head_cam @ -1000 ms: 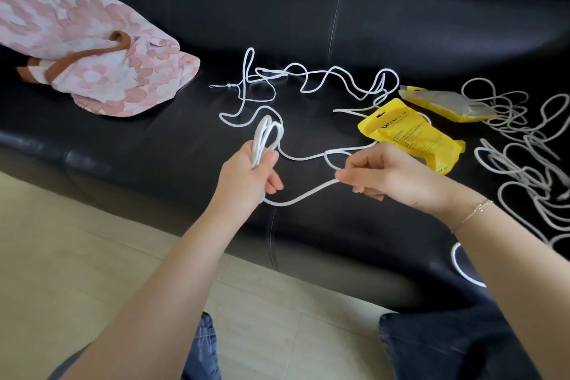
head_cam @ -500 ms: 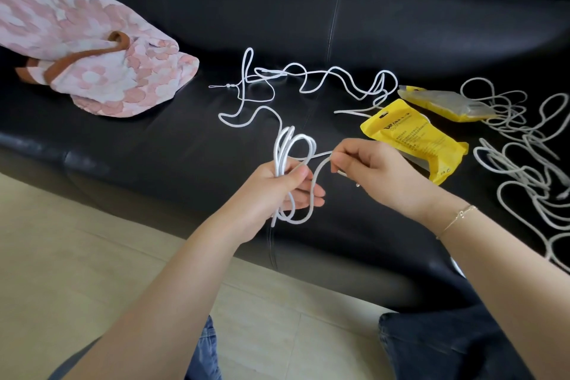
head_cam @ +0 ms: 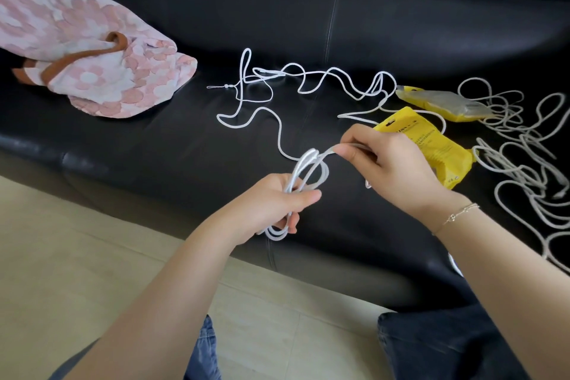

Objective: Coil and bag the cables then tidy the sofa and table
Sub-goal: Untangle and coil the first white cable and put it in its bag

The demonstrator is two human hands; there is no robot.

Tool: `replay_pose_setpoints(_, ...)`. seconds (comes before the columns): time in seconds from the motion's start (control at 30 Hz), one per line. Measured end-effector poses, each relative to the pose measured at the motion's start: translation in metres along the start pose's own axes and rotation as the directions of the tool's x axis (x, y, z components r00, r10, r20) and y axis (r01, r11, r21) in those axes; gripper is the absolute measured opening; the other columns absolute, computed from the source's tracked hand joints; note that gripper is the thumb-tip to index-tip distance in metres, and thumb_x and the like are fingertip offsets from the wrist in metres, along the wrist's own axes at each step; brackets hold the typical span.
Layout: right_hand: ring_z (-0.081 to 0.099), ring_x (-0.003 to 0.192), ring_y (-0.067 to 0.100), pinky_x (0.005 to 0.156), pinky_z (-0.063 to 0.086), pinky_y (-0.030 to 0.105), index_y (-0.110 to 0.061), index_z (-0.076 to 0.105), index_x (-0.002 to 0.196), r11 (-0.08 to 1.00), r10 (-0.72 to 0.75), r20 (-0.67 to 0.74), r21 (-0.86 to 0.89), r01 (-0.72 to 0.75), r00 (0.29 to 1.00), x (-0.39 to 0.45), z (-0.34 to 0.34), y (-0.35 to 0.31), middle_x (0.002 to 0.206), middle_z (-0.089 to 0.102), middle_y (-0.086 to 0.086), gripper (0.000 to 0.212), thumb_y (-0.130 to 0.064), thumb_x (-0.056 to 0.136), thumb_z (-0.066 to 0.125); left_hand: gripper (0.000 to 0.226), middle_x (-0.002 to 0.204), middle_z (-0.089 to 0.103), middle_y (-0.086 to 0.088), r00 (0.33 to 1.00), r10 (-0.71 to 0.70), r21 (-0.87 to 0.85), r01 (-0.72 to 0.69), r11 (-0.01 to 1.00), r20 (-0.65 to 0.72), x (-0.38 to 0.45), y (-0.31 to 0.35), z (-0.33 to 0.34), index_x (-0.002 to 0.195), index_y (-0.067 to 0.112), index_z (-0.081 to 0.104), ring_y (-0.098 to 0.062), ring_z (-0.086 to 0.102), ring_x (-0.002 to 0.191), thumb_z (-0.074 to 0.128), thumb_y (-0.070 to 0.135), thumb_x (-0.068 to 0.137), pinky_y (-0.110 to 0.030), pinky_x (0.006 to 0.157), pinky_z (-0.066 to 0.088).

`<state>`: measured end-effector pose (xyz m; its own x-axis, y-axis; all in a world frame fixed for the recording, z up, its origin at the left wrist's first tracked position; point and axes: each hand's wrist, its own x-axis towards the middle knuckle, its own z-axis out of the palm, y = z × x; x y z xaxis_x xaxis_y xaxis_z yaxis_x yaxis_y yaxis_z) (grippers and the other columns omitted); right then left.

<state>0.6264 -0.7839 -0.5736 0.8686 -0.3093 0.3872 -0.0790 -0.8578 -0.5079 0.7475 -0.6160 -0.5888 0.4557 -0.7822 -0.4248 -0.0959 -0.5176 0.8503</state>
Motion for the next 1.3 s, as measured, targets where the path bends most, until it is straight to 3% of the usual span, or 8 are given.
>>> replay_pose_setpoints(0.27,0.043,0.051,0.005,0.051,0.033,0.016,-0.02,0.069,0.086,0.952,0.13,0.292,0.23,-0.201,0.948,0.004,0.01,-0.002,0.056,0.051,-0.012,0.009,-0.026,0.091,0.066,0.019,0.054,0.044,0.009,0.999,0.036,-0.007,-0.036,0.999,0.04,0.003,-0.007,0.006,0.085,0.015,0.052,-0.013,0.05,0.049,0.053,0.027,0.1,-0.037,0.07,0.049)
replay_pose_setpoints(0.5,0.053,0.064,0.006,0.059,0.038,0.013,-0.02,0.065,0.087,0.959,0.038,0.216,0.266,-0.097,0.976,0.001,0.014,-0.007,0.071,0.057,-0.009,0.009,-0.018,0.095,0.061,0.028,0.055,0.059,-0.001,0.997,-0.001,0.117,-0.008,0.993,0.081,-0.001,-0.002,0.004,0.079,0.007,0.061,-0.016,0.06,0.053,0.063,0.031,0.094,-0.025,0.063,0.05)
replay_pose_setpoints(0.7,0.041,0.047,0.006,0.048,0.035,0.018,-0.014,0.072,0.082,0.928,0.168,0.157,0.306,-0.21,0.973,0.005,0.005,-0.003,0.048,0.048,-0.013,0.017,-0.028,0.091,0.066,0.029,0.052,0.045,0.002,0.999,0.029,-0.143,-0.022,0.989,0.046,-0.003,0.002,0.0,0.079,0.01,0.057,-0.015,0.051,0.049,0.051,0.027,0.101,-0.029,0.061,0.047)
replay_pose_setpoints(0.8,0.035,0.045,0.01,0.05,0.033,0.028,-0.016,0.066,0.064,0.899,0.239,0.251,0.308,-0.311,0.938,0.005,-0.002,0.001,0.041,0.037,-0.009,0.034,-0.038,0.089,0.066,0.027,0.053,0.036,0.004,0.999,0.036,-0.473,-0.042,0.88,-0.022,-0.003,0.006,-0.01,0.079,0.012,0.052,-0.012,0.042,0.048,0.047,0.025,0.103,-0.027,0.057,0.049)
replay_pose_setpoints(0.9,0.04,0.053,0.02,0.055,0.035,0.031,-0.018,0.06,0.06,0.883,0.271,0.294,0.303,-0.358,0.917,0.003,-0.005,0.001,0.048,0.041,0.0,0.039,-0.039,0.092,0.061,0.028,0.052,0.033,0.005,0.993,-0.06,-0.772,-0.038,0.634,-0.098,-0.002,0.008,-0.022,0.078,0.013,0.053,-0.009,0.038,0.046,0.048,0.027,0.103,-0.021,0.05,0.047)
replay_pose_setpoints(1.0,0.042,0.053,0.015,0.056,0.037,0.028,-0.02,0.062,0.068,0.897,0.276,0.246,0.282,-0.341,0.929,0.003,-0.009,0.003,0.055,0.047,0.002,0.032,-0.031,0.097,0.054,0.025,0.053,0.036,0.005,0.979,-0.132,-0.878,-0.078,0.472,-0.157,-0.002,0.008,-0.026,0.091,0.008,0.065,-0.007,0.04,0.044,0.051,0.027,0.101,-0.02,0.05,0.049)
replay_pose_setpoints(1.1,0.039,0.048,0.005,0.052,0.035,0.022,-0.021,0.061,0.074,0.924,0.266,0.179,0.234,-0.303,0.947,0.002,-0.002,0.002,0.049,0.045,-0.011,0.028,-0.026,0.1,0.05,0.026,0.051,0.033,0.007,0.984,-0.097,-0.83,-0.074,0.553,-0.152,-0.004,0.01,-0.02,0.113,0.007,0.068,-0.005,0.04,0.044,0.053,0.024,0.1,-0.018,0.053,0.05)
replay_pose_setpoints(1.3,0.047,0.057,0.002,0.053,0.03,0.022,-0.019,0.059,0.078,0.989,0.142,0.273,0.008,-0.149,0.952,-0.002,0.018,-0.01,0.057,0.048,-0.006,0.025,-0.024,0.1,0.047,0.032,0.051,0.033,0.008,0.992,-0.068,-0.747,-0.033,0.664,-0.104,-0.001,0.011,0.0,0.118,0.01,0.068,-0.005,0.038,0.046,0.064,0.028,0.092,-0.018,0.055,0.051)
